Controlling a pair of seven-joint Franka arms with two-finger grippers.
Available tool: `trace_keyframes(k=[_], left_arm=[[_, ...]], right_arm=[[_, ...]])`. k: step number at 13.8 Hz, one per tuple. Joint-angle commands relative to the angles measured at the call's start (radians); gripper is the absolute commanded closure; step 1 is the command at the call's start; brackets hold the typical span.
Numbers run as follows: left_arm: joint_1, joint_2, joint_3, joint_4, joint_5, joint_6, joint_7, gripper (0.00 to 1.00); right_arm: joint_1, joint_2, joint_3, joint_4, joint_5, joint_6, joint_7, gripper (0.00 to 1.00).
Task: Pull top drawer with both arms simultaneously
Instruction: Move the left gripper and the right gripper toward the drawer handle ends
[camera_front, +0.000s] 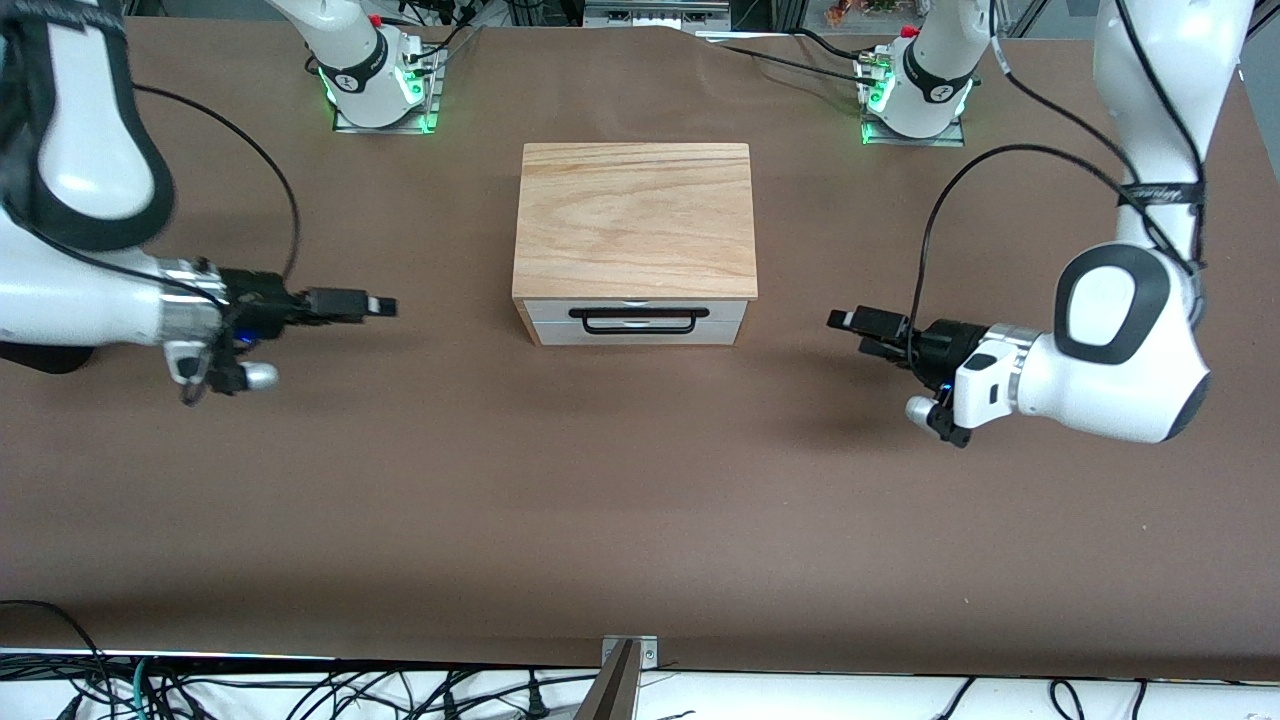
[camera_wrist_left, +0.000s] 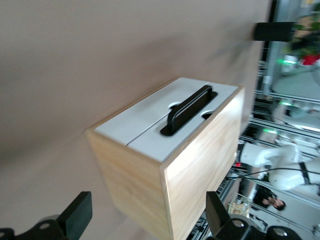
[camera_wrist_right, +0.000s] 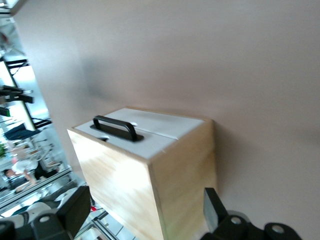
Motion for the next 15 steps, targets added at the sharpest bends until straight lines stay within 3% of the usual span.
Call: trace_keyframes(k=[1,6,8,10,12,14,15], left_arm=[[0.003,0.042,-0.002,-0.046,-0.122,0.049,0.181,0.0],[-0.037,0.055,-0.005,-0.255,-0.377,0.15,0.407,0.0],[-0.039,0.056,-0.046,-0.348,-0.474,0.207,0.503,0.0],[-0.039,0.062,-0.094,-0.408,-0.547,0.262,0.548,0.0],[-0.04,0.071,-0.126,-0.421,-0.58,0.301,0.554,0.0],[-0.042,0.079,-0.152,-0.421,-0.612,0.327,0.556,0.0],[-0.042,0.085,-0.163,-0.421,-0.623,0.332,0.556,0.0]], right_arm=[[0.084,0.071,-0.003,-0.001,0.132,0.054,-0.119,0.0],[0.14,0.168,-0.002,-0.044,0.408,0.097,-0.417,0.03],[0.165,0.199,0.017,-0.103,0.575,0.097,-0.561,0.07],[0.208,0.211,0.018,-0.144,0.677,0.15,-0.676,0.08],[0.221,0.222,0.018,-0.174,0.717,0.151,-0.831,0.27],[0.221,0.226,0.02,-0.2,0.72,0.148,-0.884,0.32],[0.222,0.229,0.023,-0.205,0.72,0.148,-0.903,0.47]])
